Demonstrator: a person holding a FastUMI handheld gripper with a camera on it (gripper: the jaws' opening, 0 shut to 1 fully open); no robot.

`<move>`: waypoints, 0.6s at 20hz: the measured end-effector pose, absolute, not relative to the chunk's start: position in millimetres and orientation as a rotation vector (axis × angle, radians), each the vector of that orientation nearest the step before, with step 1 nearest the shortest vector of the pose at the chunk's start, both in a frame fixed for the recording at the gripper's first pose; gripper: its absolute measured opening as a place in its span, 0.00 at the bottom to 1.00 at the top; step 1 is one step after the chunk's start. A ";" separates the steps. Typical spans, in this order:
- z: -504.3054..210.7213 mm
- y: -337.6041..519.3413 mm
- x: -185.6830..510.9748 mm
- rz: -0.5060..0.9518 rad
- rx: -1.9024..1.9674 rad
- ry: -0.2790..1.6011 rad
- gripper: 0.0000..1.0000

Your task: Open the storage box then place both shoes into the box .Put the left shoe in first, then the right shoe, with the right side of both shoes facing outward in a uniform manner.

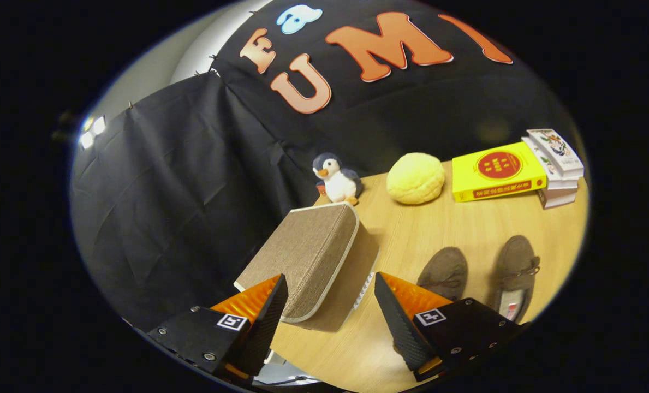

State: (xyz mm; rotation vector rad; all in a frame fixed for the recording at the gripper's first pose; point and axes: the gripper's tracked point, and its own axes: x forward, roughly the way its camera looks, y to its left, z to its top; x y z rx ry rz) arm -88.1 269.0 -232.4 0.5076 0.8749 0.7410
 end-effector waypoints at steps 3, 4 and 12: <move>-250.3 283.5 -91.1 0.752 0.543 0.935 0.96; -254.4 289.8 -93.4 0.769 0.569 0.955 0.96; -272.9 330.9 -104.3 0.897 0.863 1.064 0.96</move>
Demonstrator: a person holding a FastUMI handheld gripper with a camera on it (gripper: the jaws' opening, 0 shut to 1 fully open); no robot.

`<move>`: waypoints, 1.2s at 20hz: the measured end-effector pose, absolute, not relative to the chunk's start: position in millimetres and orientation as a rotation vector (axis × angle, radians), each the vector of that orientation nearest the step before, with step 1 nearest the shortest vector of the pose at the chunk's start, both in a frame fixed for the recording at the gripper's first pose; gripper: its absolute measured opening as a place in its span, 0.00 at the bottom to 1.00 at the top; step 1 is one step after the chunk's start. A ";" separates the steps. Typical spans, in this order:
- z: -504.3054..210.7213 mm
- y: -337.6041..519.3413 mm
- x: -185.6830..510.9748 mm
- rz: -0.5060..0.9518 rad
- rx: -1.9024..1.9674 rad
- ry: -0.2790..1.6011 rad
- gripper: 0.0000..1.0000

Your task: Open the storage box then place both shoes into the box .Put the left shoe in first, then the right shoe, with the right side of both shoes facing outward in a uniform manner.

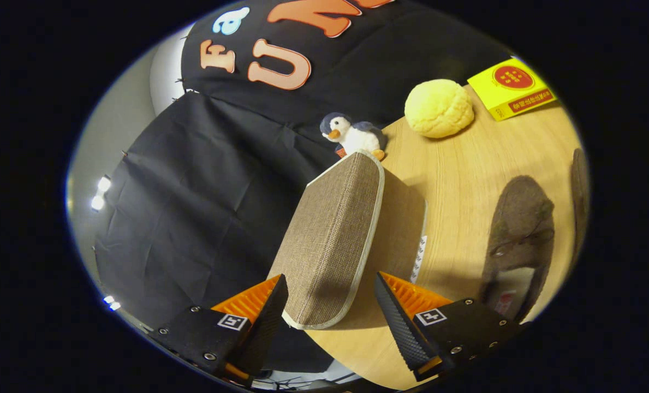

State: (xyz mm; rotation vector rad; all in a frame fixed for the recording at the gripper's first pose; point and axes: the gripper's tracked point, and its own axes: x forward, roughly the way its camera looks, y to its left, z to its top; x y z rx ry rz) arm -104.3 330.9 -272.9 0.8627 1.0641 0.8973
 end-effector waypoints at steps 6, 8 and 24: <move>-286.3 346.3 -119.2 0.968 0.970 1.119 0.92; -283.0 348.2 -124.3 0.996 1.016 1.118 0.90; -223.7 322.6 -96.9 0.985 1.359 0.929 0.22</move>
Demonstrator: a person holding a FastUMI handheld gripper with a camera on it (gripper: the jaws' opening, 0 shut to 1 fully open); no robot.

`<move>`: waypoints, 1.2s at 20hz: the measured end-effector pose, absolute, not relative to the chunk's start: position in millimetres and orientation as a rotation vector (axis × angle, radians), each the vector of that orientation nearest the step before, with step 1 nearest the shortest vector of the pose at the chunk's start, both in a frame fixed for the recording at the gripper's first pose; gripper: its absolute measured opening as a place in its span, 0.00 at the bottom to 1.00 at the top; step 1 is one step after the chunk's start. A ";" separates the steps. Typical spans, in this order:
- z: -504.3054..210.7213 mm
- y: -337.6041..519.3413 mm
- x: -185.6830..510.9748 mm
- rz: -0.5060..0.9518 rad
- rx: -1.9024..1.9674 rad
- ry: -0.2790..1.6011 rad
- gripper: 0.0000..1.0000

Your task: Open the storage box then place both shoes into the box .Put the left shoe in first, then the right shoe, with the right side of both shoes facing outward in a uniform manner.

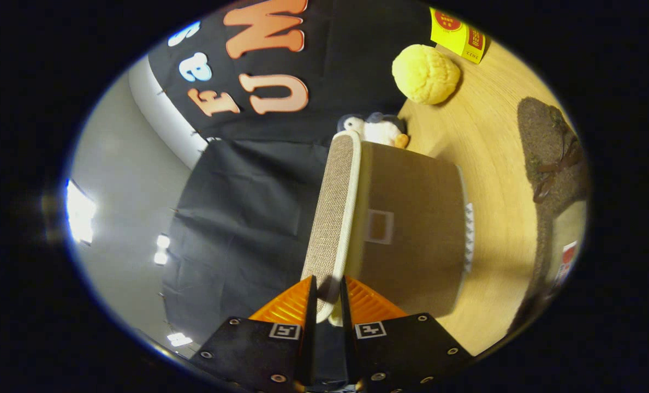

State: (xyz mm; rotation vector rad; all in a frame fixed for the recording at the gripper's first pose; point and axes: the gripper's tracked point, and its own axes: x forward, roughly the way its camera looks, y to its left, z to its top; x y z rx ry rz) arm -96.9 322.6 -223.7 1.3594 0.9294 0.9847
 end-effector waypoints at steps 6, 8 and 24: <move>-196.0 343.9 -87.0 1.003 1.384 0.935 0.15; -184.5 352.0 -86.8 1.028 1.359 0.948 0.06; -85.4 484.0 -107.1 1.166 1.058 0.959 0.07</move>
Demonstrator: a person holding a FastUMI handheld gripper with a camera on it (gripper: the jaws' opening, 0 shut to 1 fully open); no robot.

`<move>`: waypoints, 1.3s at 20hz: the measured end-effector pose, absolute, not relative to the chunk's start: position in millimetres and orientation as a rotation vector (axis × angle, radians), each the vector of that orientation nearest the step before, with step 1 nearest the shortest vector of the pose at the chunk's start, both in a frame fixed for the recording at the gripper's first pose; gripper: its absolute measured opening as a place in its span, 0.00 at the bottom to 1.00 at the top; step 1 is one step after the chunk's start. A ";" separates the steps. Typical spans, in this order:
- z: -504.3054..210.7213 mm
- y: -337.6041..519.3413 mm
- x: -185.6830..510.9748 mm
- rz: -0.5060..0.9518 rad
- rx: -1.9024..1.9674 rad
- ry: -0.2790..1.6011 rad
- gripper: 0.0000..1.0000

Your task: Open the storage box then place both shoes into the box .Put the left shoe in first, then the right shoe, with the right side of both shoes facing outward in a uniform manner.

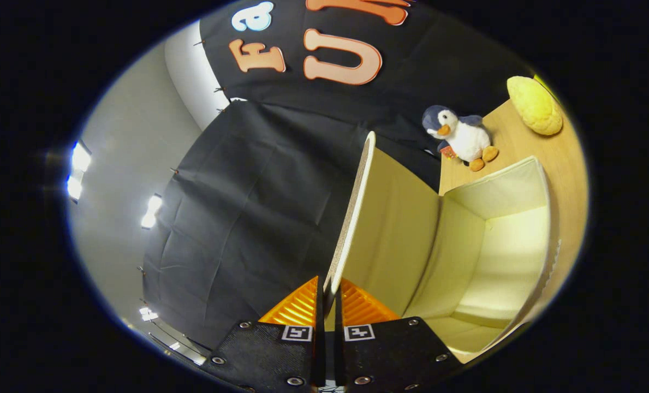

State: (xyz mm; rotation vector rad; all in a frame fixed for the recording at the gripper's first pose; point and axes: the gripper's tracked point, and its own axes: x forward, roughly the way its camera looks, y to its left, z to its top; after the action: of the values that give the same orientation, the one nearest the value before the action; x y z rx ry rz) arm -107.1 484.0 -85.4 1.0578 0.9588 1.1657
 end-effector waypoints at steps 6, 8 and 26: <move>-76.0 551.8 -107.1 1.144 1.006 1.006 0.07; -78.7 571.5 -112.5 1.128 0.979 1.011 0.07; -156.3 429.4 -79.8 0.833 0.544 0.914 0.79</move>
State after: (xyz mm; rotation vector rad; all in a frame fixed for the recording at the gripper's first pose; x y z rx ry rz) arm -79.8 429.4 -156.3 0.5442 0.9141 0.8332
